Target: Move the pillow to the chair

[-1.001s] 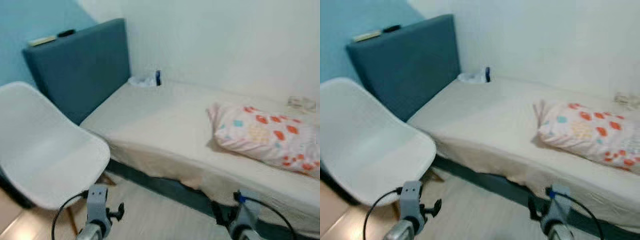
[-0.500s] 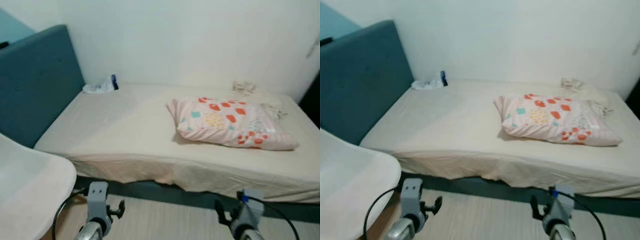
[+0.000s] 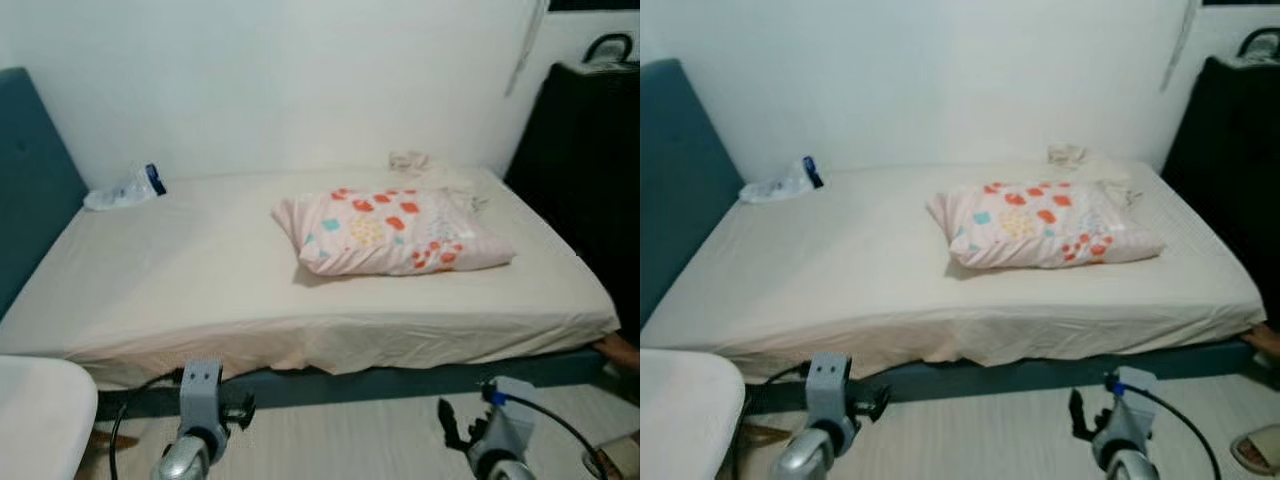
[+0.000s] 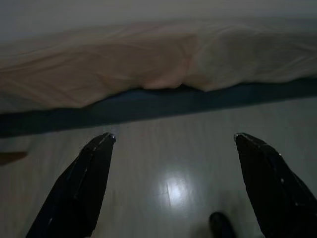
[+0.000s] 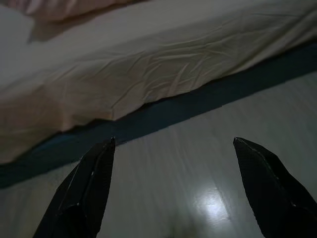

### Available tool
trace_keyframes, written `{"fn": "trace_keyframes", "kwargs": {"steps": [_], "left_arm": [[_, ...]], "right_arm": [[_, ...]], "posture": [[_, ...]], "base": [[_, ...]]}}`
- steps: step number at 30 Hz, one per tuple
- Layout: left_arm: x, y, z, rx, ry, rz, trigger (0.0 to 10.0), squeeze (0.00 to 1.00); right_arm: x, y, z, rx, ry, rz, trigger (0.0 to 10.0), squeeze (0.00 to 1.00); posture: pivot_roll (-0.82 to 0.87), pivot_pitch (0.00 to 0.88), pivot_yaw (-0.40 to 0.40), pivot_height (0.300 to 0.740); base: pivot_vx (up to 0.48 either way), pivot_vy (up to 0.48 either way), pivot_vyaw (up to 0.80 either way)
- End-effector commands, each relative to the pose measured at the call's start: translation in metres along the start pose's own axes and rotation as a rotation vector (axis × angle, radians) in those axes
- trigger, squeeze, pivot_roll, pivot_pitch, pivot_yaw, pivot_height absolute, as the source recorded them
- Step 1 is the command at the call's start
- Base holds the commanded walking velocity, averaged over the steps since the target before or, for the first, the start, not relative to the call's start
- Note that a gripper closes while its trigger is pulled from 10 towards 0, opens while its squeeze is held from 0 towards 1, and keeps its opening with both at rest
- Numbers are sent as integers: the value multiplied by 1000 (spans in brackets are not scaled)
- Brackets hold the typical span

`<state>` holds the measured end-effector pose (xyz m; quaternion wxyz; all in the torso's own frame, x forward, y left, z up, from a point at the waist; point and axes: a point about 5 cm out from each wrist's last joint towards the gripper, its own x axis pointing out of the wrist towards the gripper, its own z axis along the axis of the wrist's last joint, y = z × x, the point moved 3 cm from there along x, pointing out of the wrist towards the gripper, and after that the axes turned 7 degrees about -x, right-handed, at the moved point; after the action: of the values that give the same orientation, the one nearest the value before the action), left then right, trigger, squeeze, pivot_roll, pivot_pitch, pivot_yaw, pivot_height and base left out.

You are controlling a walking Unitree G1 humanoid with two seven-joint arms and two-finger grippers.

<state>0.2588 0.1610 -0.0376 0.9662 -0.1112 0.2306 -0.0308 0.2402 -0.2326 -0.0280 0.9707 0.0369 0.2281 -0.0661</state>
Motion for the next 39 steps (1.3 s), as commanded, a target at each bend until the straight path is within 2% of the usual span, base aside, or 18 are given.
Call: {"fn": "trace_keyframes", "kwargs": {"steps": [1, 8, 19, 39], "left_arm": [[1, -1, 0, 6, 3, -5, 10000, 0], [0, -3, 0, 7, 1, -11, 10000, 0], [-2, -5, -1, 18, 0, -34, 10000, 0], [-5, -9, -5, 20, 10, -62, 10000, 0]], "right_arm": [[-1, -1, -3, 2, 12, -2, 10000, 0], [-2, -3, -3, 6, 9, -11, 10000, 0], [-6, -4, -3, 7, 0, -17, 10000, 0], [-10, -7, -6, -15, 16, -24, 10000, 0]], "posture": [[-124, 24, 53, 740], [-128, 31, 55, 740], [-134, 41, 57, 740], [-137, 54, 57, 740]], "base": [[0, 0, -744], [0, 0, -659], [0, 0, 0], [285, 0, 0]]}}
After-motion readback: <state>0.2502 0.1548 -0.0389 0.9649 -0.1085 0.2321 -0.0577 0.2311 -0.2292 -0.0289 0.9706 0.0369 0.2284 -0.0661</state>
